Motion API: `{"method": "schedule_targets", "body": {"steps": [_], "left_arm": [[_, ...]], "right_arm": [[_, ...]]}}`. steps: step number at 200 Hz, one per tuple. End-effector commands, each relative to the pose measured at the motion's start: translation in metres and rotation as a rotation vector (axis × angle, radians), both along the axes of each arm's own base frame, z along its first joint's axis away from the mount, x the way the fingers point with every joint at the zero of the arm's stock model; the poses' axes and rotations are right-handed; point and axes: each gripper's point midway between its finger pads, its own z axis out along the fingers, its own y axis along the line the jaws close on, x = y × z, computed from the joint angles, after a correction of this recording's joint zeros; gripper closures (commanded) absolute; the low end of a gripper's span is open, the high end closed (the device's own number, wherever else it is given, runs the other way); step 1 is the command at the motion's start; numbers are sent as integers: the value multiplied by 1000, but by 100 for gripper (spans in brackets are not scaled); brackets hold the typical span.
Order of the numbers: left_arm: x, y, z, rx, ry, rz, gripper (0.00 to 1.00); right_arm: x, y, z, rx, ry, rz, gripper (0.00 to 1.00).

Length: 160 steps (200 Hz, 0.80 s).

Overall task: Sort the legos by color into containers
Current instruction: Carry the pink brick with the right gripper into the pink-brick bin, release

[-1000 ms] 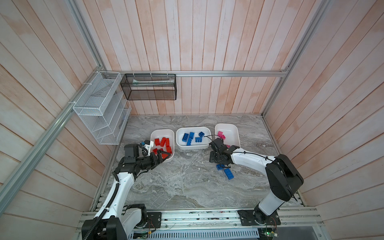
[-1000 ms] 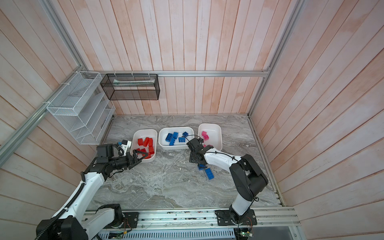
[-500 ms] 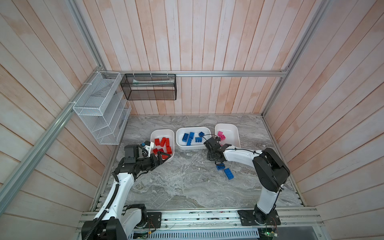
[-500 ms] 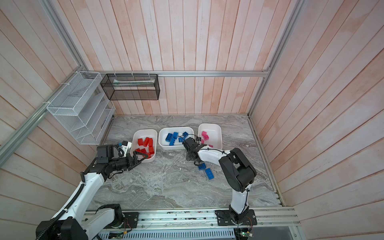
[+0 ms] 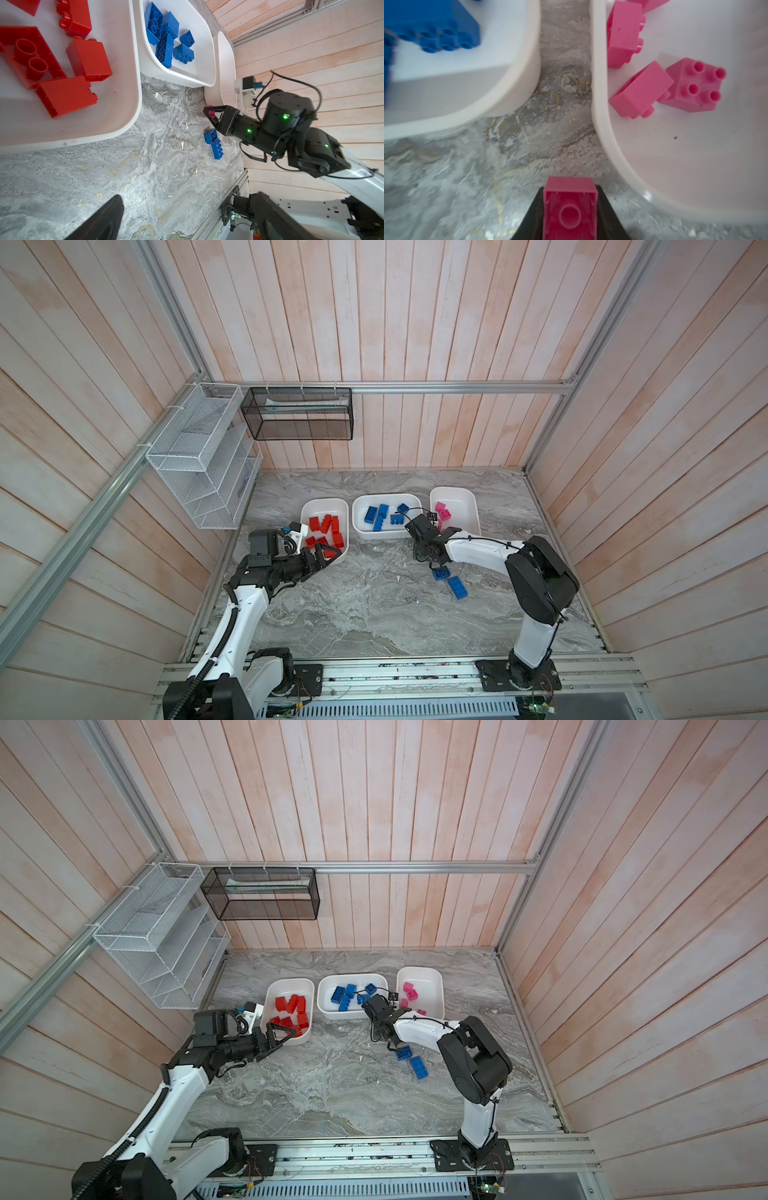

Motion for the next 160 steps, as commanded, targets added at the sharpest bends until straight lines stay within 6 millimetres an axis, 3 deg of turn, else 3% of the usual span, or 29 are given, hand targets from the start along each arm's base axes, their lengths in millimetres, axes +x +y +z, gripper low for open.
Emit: {"method": "schedule_targets", "body": {"steps": [1, 31, 49, 64, 89, 160], "left_arm": [[1, -3, 15, -18, -42, -20, 1], [3, -9, 26, -75, -61, -33, 1], [5, -10, 31, -88, -69, -37, 1], [7, -12, 36, -103, -80, -40, 1], [10, -13, 41, -113, -87, -44, 1], [13, -17, 41, -130, -84, -53, 1]], "right_arm": [[0, 4, 62, 63, -95, 43, 82], [15, -30, 106, 48, -195, 28, 82], [30, -54, 113, 36, -203, 24, 82], [42, -63, 113, 42, -198, 54, 82], [63, -72, 99, 79, -171, 96, 81], [109, -93, 24, 47, -50, 117, 74]]}}
